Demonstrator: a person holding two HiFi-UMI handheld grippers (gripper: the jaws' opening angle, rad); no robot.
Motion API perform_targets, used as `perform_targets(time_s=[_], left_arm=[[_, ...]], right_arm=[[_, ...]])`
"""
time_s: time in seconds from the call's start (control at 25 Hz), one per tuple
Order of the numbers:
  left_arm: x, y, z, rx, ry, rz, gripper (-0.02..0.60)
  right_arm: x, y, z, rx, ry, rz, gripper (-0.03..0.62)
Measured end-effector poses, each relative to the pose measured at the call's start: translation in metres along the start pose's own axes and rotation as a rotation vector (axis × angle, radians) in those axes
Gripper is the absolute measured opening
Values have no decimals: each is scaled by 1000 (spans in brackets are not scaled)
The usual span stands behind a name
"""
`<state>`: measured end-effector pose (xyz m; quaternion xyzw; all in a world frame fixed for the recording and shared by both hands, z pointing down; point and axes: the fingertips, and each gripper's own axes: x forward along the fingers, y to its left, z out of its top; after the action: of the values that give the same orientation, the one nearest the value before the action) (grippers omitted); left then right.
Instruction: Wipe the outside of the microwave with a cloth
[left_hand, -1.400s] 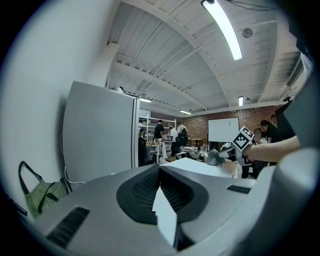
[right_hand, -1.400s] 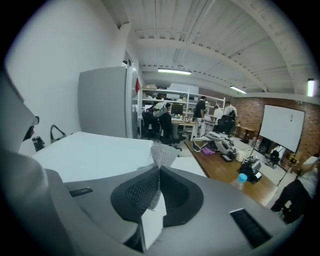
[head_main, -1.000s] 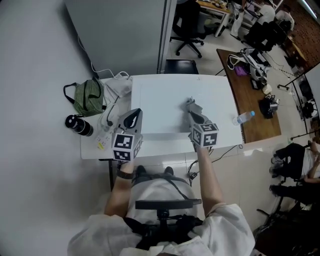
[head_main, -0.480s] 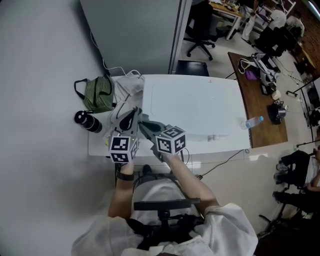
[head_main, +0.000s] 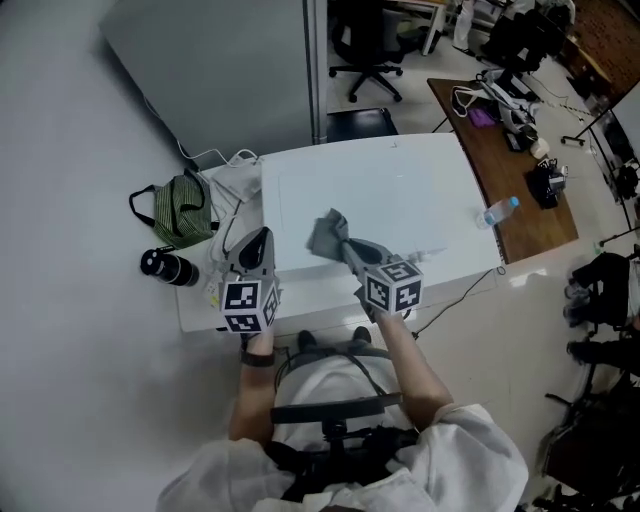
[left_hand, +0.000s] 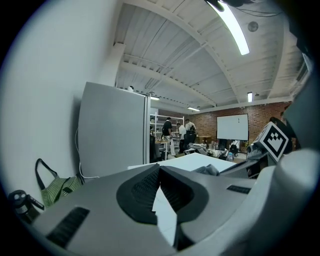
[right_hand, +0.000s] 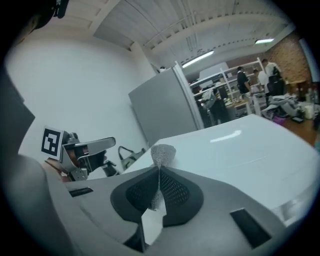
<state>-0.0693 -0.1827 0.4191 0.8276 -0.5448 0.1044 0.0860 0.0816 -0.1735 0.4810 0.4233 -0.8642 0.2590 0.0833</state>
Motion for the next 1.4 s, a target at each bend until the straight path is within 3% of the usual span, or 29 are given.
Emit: perform_targets(time_s=[0.16,0.28,0.56,0.76,0.88,1.0,1.24,1.4], left_arm=[[20,-33,6,15,10,-52,23],[34,-58,17,12,22,-67,23],[79,-131,28,29,10,-77,23],[107,-165,15,36,36,-107,23],[109,-180,24,62,27,-140,23],[92,-180,31,85,22,-124,23],[48,-161,21,68,41,-7,24],[13,-145,6,54,62,26,23]], right_arm=[[-69,-89,5,3,-33,-219,6],[-115,-140,11,41,-59,-328,6],[-173,-208,21,-14,-66,-387,6],[-234,-272,7,5,-104,-547,6],[-259,-281,-7,9,-116,-603,6],[-242,-254,-24,13,-97,-526,6],[-164,-162,-53,-64,-12,-260,6],[-111,-88,-72,-127,40,-101,6]])
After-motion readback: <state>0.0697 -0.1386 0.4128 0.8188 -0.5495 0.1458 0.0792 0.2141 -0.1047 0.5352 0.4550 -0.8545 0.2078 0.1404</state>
